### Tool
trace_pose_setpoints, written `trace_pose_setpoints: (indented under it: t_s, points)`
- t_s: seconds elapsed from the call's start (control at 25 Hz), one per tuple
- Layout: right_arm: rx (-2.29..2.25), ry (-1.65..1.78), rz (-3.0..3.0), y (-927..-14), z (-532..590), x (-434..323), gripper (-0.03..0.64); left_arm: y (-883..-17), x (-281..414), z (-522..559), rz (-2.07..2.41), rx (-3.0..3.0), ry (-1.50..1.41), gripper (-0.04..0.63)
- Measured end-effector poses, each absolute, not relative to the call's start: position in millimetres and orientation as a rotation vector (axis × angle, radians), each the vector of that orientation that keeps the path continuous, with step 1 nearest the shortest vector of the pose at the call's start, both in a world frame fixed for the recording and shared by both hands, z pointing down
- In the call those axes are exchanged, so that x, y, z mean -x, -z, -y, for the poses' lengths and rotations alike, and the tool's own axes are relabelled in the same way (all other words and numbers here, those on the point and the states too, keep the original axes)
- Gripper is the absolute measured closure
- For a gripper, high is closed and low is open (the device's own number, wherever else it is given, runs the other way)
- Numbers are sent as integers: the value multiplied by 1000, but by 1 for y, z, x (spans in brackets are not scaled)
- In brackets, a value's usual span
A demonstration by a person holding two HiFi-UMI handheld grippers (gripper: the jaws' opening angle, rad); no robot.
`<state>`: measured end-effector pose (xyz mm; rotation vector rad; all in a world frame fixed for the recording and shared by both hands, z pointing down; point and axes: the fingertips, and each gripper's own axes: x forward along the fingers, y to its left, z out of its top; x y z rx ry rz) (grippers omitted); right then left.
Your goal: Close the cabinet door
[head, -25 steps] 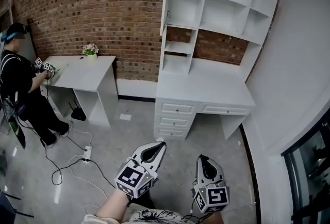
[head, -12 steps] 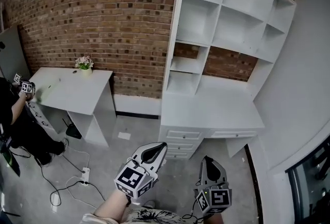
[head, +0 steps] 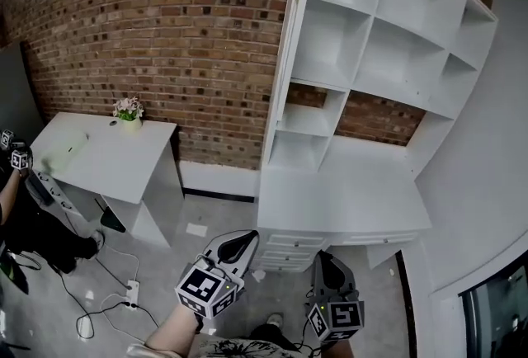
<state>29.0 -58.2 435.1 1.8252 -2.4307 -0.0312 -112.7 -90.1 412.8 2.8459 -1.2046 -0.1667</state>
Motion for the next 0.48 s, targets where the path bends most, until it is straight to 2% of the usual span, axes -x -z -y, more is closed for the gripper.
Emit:
trace_pose_setpoints:
  t_s: [0.24, 0.48]
  points:
    - [-1719, 83, 2526, -428, 149, -51, 611, -413, 111, 164, 1384, -2783, 187, 583]
    - [-1583, 161, 2631, -407, 231, -74, 610, -386, 107, 235, 1567, -2685, 329, 583]
